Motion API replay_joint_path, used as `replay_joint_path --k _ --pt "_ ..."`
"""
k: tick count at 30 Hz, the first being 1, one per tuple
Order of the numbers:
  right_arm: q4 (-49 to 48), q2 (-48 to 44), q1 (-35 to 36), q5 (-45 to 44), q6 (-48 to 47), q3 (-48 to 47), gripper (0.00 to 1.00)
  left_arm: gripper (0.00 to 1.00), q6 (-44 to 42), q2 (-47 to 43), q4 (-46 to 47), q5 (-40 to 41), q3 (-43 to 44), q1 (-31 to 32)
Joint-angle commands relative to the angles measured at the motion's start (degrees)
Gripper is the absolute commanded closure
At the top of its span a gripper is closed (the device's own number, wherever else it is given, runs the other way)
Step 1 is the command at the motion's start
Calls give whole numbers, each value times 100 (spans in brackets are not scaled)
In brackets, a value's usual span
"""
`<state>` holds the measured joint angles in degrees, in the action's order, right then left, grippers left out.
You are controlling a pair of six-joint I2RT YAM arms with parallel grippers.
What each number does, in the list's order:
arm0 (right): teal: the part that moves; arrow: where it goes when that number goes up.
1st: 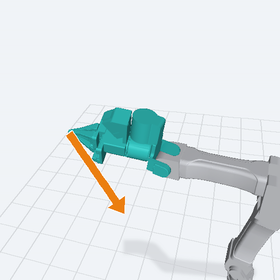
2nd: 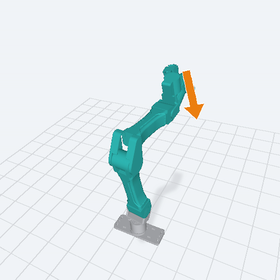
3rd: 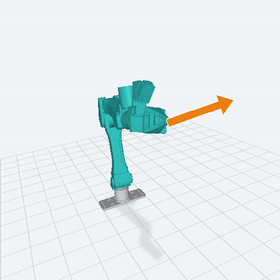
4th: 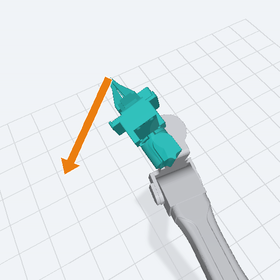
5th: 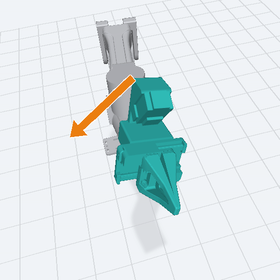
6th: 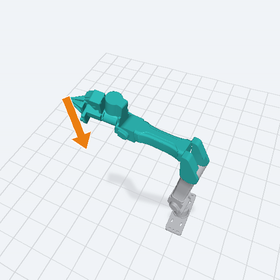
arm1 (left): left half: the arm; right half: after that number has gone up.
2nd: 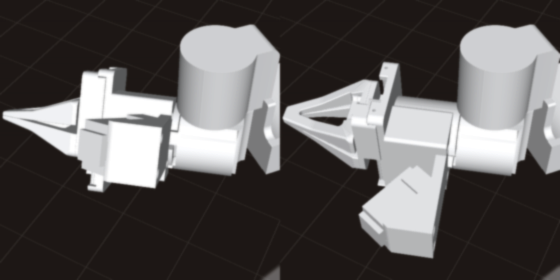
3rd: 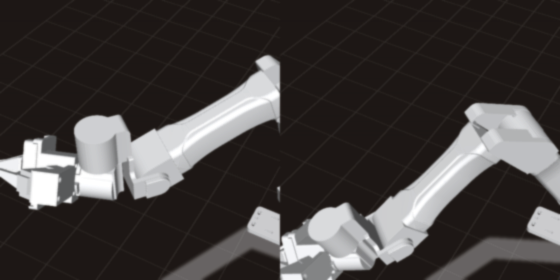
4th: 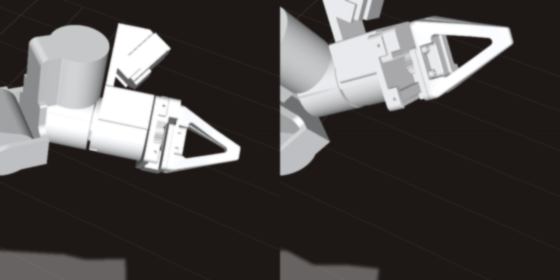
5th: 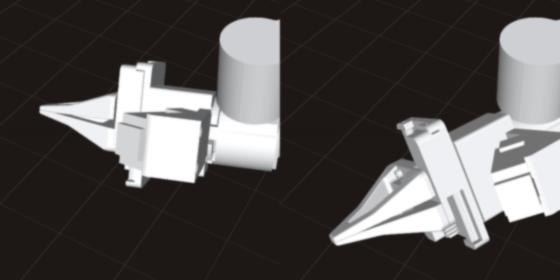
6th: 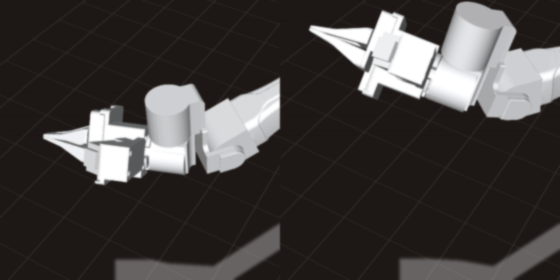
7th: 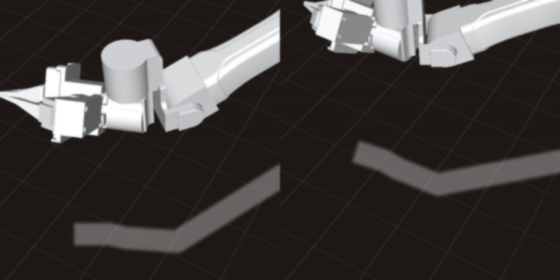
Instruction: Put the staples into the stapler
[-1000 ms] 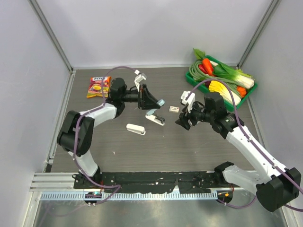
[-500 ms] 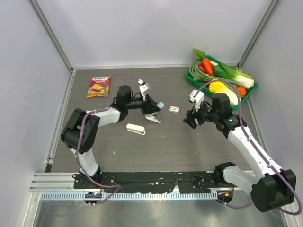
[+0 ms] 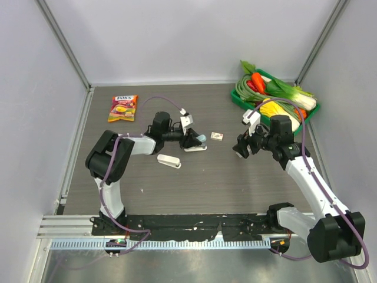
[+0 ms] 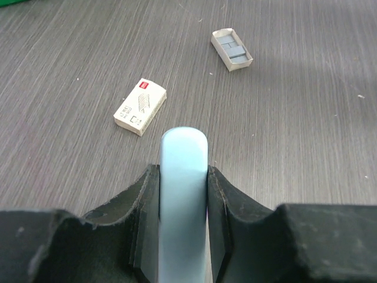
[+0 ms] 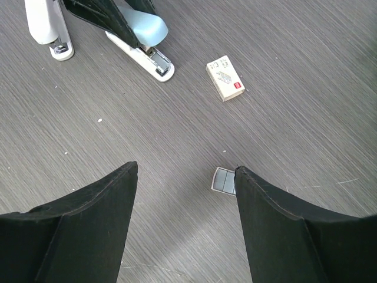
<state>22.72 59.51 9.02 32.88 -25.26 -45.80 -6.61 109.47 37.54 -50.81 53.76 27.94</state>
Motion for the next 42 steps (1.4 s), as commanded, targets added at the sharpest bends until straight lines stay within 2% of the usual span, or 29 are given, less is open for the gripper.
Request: replay_joint_path --k 1,2,9,19,27,31,33,37,39,42 --pt "-189 -71 -58 210 21 19 28 100 -1385 -49 -1369 228 591 237" --pt "-189 -62 -58 236 29 10 28 100 -1726 -40 -1946 316 688 290" --pt "-198 -255 -67 315 56 54 28 100 -2765 267 -3706 1072 1496 765" --pt "-233 -369 -67 403 109 63 28 100 -3548 900 -5546 1925 2560 1231" --pt "-268 -422 -75 421 109 80 28 100 -3821 1120 -5925 2487 2754 1468" --pt "-259 -449 -67 412 91 106 28 99 -3663 1024 -5557 2558 2623 1477" --pt "-268 -457 -67 429 91 106 28 85 -3567 919 -5311 2523 2482 1477" --pt "-259 -431 -67 438 74 106 28 77 -3251 743 -5108 2514 2368 1442" --pt "-268 -422 -67 447 56 124 28 68 -3049 646 -4950 2418 2359 1337" --pt "-268 -440 -67 447 30 133 28 63 -2662 453 -4722 2129 2324 1153"
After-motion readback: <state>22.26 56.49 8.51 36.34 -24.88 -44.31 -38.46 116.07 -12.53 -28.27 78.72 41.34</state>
